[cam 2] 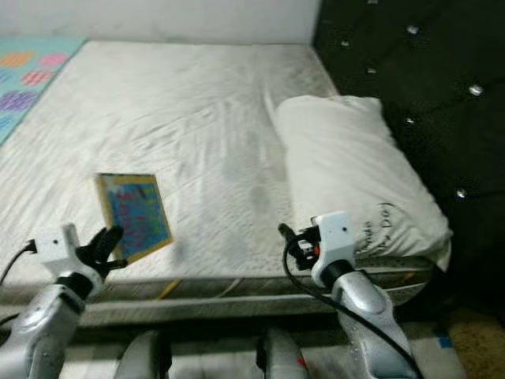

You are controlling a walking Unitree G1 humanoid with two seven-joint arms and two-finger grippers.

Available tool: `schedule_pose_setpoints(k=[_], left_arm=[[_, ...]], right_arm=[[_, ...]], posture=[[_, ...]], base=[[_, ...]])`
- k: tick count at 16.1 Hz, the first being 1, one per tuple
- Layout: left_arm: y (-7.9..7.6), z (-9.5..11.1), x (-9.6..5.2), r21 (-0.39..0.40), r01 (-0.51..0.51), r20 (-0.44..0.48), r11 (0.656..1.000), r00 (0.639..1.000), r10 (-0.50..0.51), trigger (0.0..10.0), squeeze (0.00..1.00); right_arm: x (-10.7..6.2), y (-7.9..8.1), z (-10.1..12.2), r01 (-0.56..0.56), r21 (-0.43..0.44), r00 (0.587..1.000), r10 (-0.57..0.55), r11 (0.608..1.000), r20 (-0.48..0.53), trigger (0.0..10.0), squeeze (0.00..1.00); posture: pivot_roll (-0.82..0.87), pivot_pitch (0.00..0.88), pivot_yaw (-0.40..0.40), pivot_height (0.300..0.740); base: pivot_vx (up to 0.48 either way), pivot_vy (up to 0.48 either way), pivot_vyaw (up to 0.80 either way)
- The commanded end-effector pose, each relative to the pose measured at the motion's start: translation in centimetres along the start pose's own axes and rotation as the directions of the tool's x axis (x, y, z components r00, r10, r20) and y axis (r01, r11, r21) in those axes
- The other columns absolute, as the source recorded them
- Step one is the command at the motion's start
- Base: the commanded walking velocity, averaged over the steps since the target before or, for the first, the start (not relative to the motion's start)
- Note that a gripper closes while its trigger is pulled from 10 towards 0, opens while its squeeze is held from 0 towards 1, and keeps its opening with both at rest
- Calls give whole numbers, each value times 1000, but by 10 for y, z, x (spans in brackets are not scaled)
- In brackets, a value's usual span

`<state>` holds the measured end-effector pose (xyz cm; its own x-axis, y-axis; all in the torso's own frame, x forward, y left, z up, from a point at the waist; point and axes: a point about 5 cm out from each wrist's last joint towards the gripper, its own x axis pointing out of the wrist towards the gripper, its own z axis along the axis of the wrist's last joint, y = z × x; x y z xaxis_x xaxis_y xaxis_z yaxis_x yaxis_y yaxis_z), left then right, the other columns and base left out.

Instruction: Clean up the room

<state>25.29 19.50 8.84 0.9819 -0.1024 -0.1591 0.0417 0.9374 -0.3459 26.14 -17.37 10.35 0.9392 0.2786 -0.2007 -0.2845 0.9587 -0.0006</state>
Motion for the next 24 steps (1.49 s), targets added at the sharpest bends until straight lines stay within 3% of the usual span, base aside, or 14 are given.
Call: schedule_pose_setpoints(k=[1, 10, 16, 19, 24], left_arm=[[-6, 8, 2, 14, 39, 32, 999, 999, -39, 10000, 0], [-8, 4, 4, -6, 34, 3, 999, 999, -34, 10000, 0], [-7, 4, 5, -12, 14, 0, 1000, 1000, -14, 10000, 0], [-7, 4, 5, -14, 12, -1, 1000, 1000, -13, 10000, 0], [-10, 15, 18, -54, 74, 17, 996, 997, -73, 10000, 0]], right_arm=[[1, 0, 3, -3, 3, 1000, 2, 1000, 14, 10000, 0], [3, -1, 4, 12, 8, 1000, -12, 1000, 19, 10000, 0], [3, -1, 4, 5, 1, 1000, -5, 1000, 20, 10000, 0], [3, -1, 4, 9, 7, 1000, -9, 1000, 23, 10000, 0], [0, -3, 4, 18, 4, 1000, -18, 1000, 23, 10000, 0]], posture=[[-161, 97, -28, 625], [-159, 99, -25, 625], [-161, 99, -31, 567], [-162, 100, -31, 567], [-172, 105, -40, 567]], base=[[409, 0, 0], [40, 0, 0], [0, 0, 0], [0, 0, 0], [0, 0, 0]])
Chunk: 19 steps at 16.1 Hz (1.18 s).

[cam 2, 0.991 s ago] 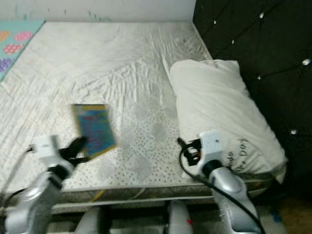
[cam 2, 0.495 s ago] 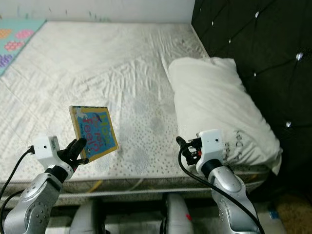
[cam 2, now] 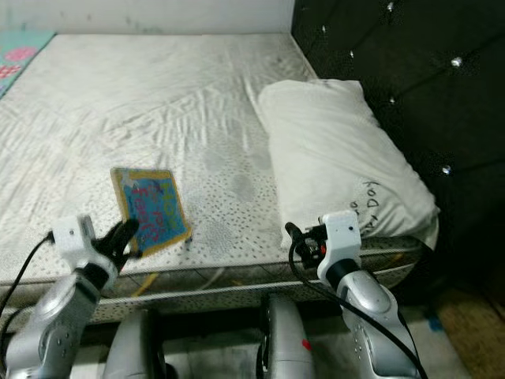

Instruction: Clean up the room

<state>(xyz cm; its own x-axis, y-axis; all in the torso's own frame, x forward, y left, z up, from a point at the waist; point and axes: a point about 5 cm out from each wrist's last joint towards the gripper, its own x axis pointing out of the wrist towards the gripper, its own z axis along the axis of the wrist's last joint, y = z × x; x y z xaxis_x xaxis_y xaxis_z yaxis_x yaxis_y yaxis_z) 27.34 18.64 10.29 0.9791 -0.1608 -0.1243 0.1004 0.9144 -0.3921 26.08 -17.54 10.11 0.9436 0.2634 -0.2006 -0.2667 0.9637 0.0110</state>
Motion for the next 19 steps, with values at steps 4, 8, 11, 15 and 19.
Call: schedule_pose_setpoints(k=[4, 8, 11, 15, 19], left_arm=[[-15, -2, 18, -109, 140, -36, 984, 989, -144, 10000, 0], [-26, -12, 35, -286, 209, -63, 935, 970, -236, 10000, 0], [-25, -10, 48, -357, 227, -83, 906, 958, -273, 10000, 0], [-22, -24, 54, -379, 261, -177, 888, 921, -347, 10000, 0], [-21, -33, 62, -409, 273, -258, 871, 881, -397, 10000, 0]], right_arm=[[-13, -9, 15, 36, -19, 999, -35, 999, 33, 10000, 0], [-36, -23, 18, 82, -55, 997, -81, 995, 10, 10000, 0], [-48, -26, 23, 89, -78, 996, -90, 993, -7, 10000, 0], [-62, -29, 26, 106, -99, 993, -110, 989, -32, 10000, 0], [-70, -31, 30, 116, -114, 992, -122, 987, -43, 10000, 0]], posture=[[-225, 118, -55, 567], [-293, 135, -83, 567], [-326, 147, -102, 567], [-370, 163, -122, 567], [-394, 171, -128, 567]], base=[[0, 0, 0], [0, 0, 0], [0, 0, 0], [0, 0, 0], [0, 0, 0]])
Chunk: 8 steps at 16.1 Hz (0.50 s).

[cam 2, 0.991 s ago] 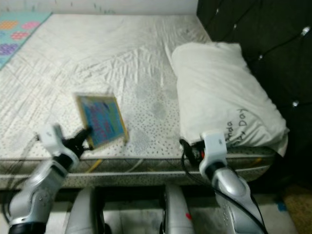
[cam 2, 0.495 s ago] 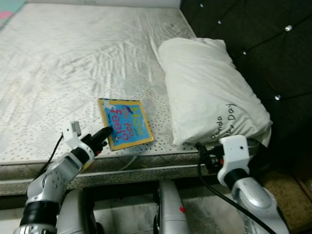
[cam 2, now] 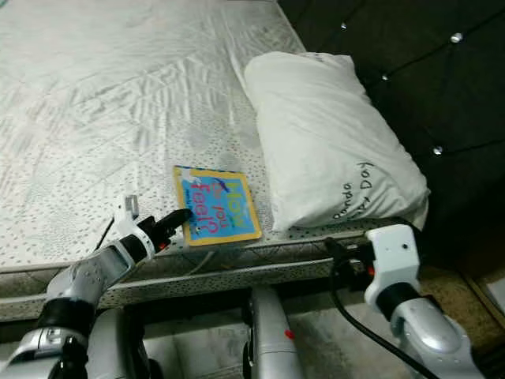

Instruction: Clean up the room

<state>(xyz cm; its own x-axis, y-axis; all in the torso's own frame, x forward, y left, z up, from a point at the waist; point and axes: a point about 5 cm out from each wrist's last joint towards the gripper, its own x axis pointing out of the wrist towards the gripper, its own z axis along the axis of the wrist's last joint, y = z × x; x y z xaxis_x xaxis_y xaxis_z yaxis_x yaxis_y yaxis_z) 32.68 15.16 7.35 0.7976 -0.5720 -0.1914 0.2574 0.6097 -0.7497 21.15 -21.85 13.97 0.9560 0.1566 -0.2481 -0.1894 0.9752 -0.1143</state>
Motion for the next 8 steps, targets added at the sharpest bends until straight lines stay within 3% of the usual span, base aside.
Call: schedule_pose_setpoints(k=[1, 5, 6, 7, 8], left_arm=[[-3, -5, 7, 17, 25, -43, 1000, 999, -24, 10000, 0], [1, 11, 14, 19, 0, -4, 1000, 1000, 0, 10000, 0], [4, 16, 13, 39, -26, 15, 999, 1000, 26, 10000, 706], [5, 20, 13, 45, -41, 28, 998, 999, 39, 10000, 1000], [7, 24, 12, 53, -57, 43, 997, 998, 54, 10000, 1000]], right_arm=[[-5, -4, 4, 17, -10, 1000, -17, 1000, 0, 10000, 0], [-8, -5, 5, 23, -17, 1000, -23, 1000, -7, 10000, 0], [-7, -5, 5, 24, -16, 1000, -24, 1000, -8, 10000, 0], [-7, -4, 5, 25, -15, 1000, -25, 1000, -8, 10000, 0], [-7, -3, 4, 26, -12, 1000, -26, 1000, -9, 10000, 0]], posture=[[-399, 175, -129, 567], [-408, 180, -129, 567], [-406, 182, -127, 567], [-405, 183, -124, 567], [-402, 182, -122, 567]], base=[[0, 0, 0], [0, 0, 0], [0, 0, 0], [0, 0, 0], [0, 0, 0]])
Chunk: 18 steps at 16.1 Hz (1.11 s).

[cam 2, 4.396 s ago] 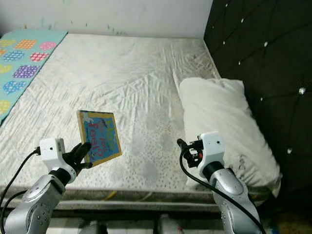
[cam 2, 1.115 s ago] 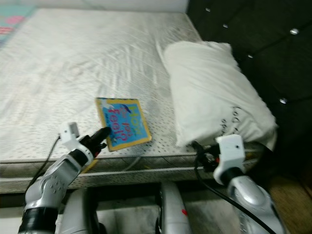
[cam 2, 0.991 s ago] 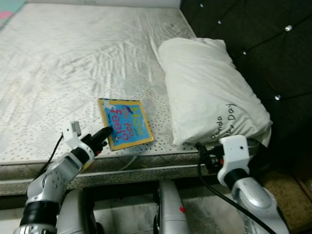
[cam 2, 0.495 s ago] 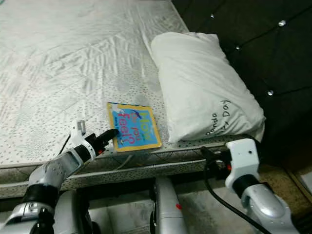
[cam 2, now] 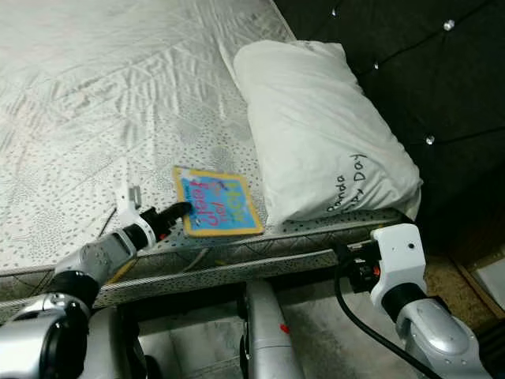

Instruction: Clean up the room

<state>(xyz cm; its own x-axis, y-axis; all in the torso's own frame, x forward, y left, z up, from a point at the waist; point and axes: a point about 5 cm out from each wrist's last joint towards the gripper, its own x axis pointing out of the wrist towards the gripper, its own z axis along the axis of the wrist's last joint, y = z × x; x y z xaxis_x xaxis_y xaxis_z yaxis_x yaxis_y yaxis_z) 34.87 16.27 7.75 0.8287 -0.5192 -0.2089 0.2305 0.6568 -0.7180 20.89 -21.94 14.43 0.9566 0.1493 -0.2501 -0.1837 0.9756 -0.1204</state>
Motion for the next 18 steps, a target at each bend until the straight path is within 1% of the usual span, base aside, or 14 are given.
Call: schedule_pose_setpoints(k=[1, 2, 7, 8, 10, 11, 12, 14, 15, 16, 18], left_arm=[[-1, 6, 1, 19, -8, 21, 1000, 1000, 7, 10000, 1000], [7, 9, -3, 40, -67, 35, 997, 997, 66, 10000, 1000], [20, 18, -11, 79, -185, 85, 980, 980, 178, 10000, 1000], [24, 19, -13, 101, -211, 79, 972, 976, 204, 10000, 1000], [30, 20, -18, 111, -261, 92, 959, 963, 252, 10000, 1000], [36, 22, -24, 119, -309, 114, 944, 948, 296, 10000, 1000], [41, 24, -29, 83, -328, 150, 941, 938, 314, 10000, 1000], [49, 17, -36, 72, -384, 130, 921, 919, 373, 10000, 1000], [53, 12, -39, 49, -421, 123, 906, 903, 412, 10000, 1000], [60, 8, -44, 30, -478, 106, 878, 875, 473, 10000, 1000], [67, 3, -50, 24, -526, 91, 850, 848, 522, 10000, 1000]], right_arm=[[-2, -2, 1, 19, -7, 1000, -19, 1000, -5, 10000, 0], [-1, -1, 1, 21, -3, 1000, -21, 1000, -2, 10000, 0], [3, -1, 1, 23, 0, 1000, -23, 1000, 5, 10000, 0], [5, 0, 1, 18, 2, 1000, -18, 1000, 12, 10000, 0], [9, 3, 2, 14, 9, 1000, -15, 1000, 22, 10000, 0], [12, 4, 2, 13, 14, 1000, -13, 1000, 26, 10000, 0], [15, 6, 1, 13, 24, 999, -14, 1000, 33, 10000, 0], [18, 10, 0, 6, 34, 999, -7, 999, 36, 10000, 0], [20, 11, -1, 1, 36, 999, -3, 999, 38, 10000, 0], [22, 11, -1, 0, 39, 999, -1, 999, 41, 10000, 0], [26, 11, -2, 4, 43, 999, -6, 999, 47, 10000, 0]], posture=[[-402, 182, -120, 567], [-402, 180, -115, 567], [-389, 170, -112, 567], [-385, 167, -110, 567], [-370, 159, -102, 567], [-353, 151, -92, 567], [-343, 147, -86, 567], [-323, 143, -77, 567], [-318, 141, -75, 567], [-313, 140, -72, 567], [-302, 132, -66, 567]], base=[[0, 0, 0], [0, 0, 0], [0, 0, 0], [0, 0, 0], [0, 0, 0], [0, 0, 0], [0, 0, 0], [0, 0, 0], [0, 0, 0], [0, 0, 0], [0, 0, 0]])
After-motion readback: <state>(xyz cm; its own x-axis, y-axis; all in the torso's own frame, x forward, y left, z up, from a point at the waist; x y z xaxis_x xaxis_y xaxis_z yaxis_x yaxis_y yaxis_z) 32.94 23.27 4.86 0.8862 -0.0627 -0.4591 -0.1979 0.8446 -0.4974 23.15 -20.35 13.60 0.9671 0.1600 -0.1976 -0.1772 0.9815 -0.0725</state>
